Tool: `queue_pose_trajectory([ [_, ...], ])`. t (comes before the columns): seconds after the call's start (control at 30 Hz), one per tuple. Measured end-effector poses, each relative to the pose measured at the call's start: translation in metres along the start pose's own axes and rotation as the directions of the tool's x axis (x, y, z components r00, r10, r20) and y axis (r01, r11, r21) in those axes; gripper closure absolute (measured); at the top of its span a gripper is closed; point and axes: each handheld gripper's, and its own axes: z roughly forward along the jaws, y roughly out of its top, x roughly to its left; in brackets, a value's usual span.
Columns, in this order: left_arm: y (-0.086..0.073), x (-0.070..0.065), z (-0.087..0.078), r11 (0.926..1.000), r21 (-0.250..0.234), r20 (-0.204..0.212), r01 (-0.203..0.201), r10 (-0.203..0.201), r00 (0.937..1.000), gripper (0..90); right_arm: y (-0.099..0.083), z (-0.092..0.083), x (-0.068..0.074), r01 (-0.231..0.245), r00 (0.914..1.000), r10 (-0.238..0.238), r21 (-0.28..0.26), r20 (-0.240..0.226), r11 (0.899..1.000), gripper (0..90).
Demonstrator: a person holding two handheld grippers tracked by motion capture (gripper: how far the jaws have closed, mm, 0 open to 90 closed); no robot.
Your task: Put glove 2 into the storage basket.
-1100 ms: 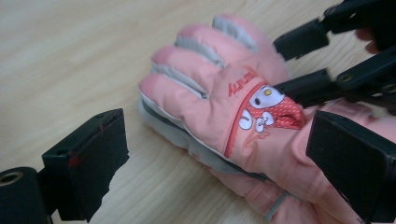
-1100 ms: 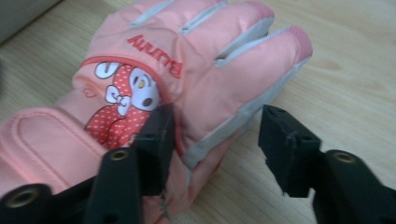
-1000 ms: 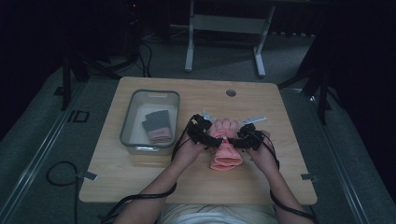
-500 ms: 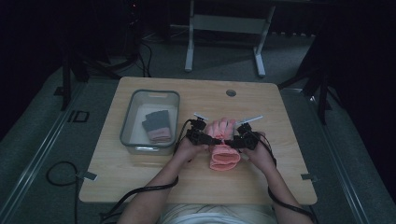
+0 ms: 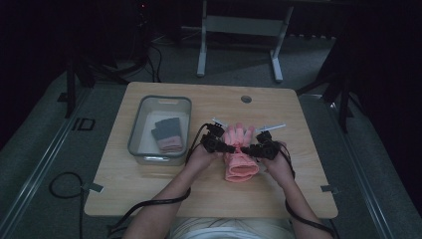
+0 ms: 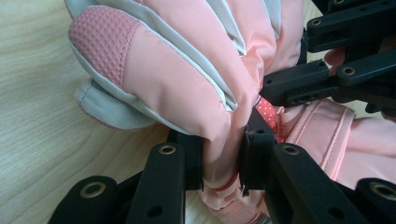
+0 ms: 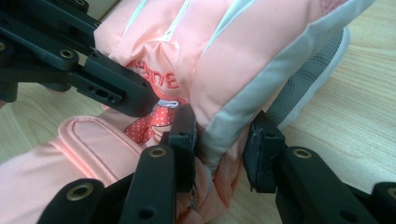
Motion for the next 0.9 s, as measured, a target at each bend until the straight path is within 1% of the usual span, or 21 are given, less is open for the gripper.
queue_pose_trajectory([
  [0.13, 0.007, -0.008, -0.015, 0.9993, -0.025, -0.017, -0.026, 0.026, 0.9995, 74.2, 0.005, -0.009, 0.004, 0.006, 1.0000, -0.006, -0.038, -0.007, 0.999, 68.1],
  [0.17, 0.007, -0.008, -0.015, 0.9993, -0.025, -0.017, -0.026, 0.026, 0.9995, 74.2, 0.005, -0.009, 0.004, 0.006, 1.0000, -0.006, -0.038, -0.007, 0.999, 68.1],
  [0.23, 0.013, -0.013, -0.025, 0.9985, -0.034, -0.036, -0.043, 0.042, 0.9985, 74.2, 0.012, -0.015, 0.006, 0.007, 0.9998, -0.008, -0.059, -0.016, 0.998, 68.0],
  [0.3, 0.016, -0.015, -0.031, 0.9978, -0.047, -0.046, -0.047, 0.044, 0.9980, 74.1, 0.017, -0.019, 0.008, 0.015, 0.9997, -0.017, -0.070, -0.017, 0.997, 68.0],
  [0.37, 0.018, -0.016, -0.034, 0.9974, -0.051, -0.051, -0.051, 0.049, 0.9975, 74.2, 0.019, -0.020, 0.009, 0.019, 0.9997, -0.020, -0.077, -0.016, 0.997, 68.0],
  [0.47, 0.022, -0.017, -0.043, 0.9965, -0.064, -0.059, -0.053, 0.049, 0.9970, 74.1, 0.029, -0.026, 0.015, 0.038, 0.9992, -0.039, -0.095, -0.009, 0.995, 68.0],
  [0.5, 0.024, -0.016, -0.048, 0.9961, -0.070, -0.060, -0.054, 0.050, 0.9969, 74.1, 0.032, -0.026, 0.016, 0.040, 0.9991, -0.041, -0.102, -0.007, 0.994, 68.0],
  [0.57, 0.027, -0.015, -0.053, 0.9958, -0.073, -0.066, -0.055, 0.050, 0.9966, 74.1, 0.036, -0.028, 0.018, 0.045, 0.9989, -0.046, -0.106, -0.010, 0.993, 68.0],
  [0.6, 0.027, -0.015, -0.053, 0.9958, -0.073, -0.066, -0.055, 0.050, 0.9966, 74.2, 0.036, -0.028, 0.018, 0.045, 0.9989, -0.046, -0.106, -0.010, 0.993, 68.0],
  [0.7, 0.030, -0.016, -0.063, 0.9948, -0.088, -0.078, -0.052, 0.045, 0.9959, 74.2, 0.046, -0.029, 0.022, 0.055, 0.9984, -0.057, -0.113, -0.008, 0.992, 68.0],
  [0.73, 0.030, -0.016, -0.063, 0.9948, -0.088, -0.078, -0.052, 0.045, 0.9959, 74.2, 0.048, -0.030, 0.024, 0.058, 0.9982, -0.059, -0.114, -0.008, 0.992, 68.1],
  [0.77, 0.031, -0.015, -0.066, 0.9942, -0.093, -0.077, -0.054, 0.047, 0.9959, 74.2, 0.048, -0.030, 0.024, 0.058, 0.9982, -0.059, -0.114, -0.008, 0.992, 68.1],
  [0.8, 0.032, -0.015, -0.069, 0.9935, -0.101, -0.081, -0.054, 0.045, 0.9957, 74.2, 0.054, -0.032, 0.027, 0.068, 0.9976, -0.069, -0.122, -0.004, 0.990, 68.1],
  [0.83, 0.034, -0.015, -0.072, 0.9929, -0.106, -0.085, -0.054, 0.045, 0.9954, 74.2, 0.054, -0.032, 0.027, 0.068, 0.9976, -0.069, -0.122, -0.004, 0.990, 68.1],
  [0.87, 0.036, -0.016, -0.079, 0.9917, -0.114, -0.093, -0.059, 0.049, 0.9945, 74.2, 0.061, -0.035, 0.030, 0.080, 0.9967, -0.081, -0.129, -0.001, 0.988, 68.1],
  [0.9, 0.036, -0.016, -0.079, 0.9917, -0.114, -0.093, -0.059, 0.049, 0.9945, 74.2, 0.061, -0.035, 0.030, 0.080, 0.9967, -0.081, -0.129, -0.001, 0.988, 68.1],
])
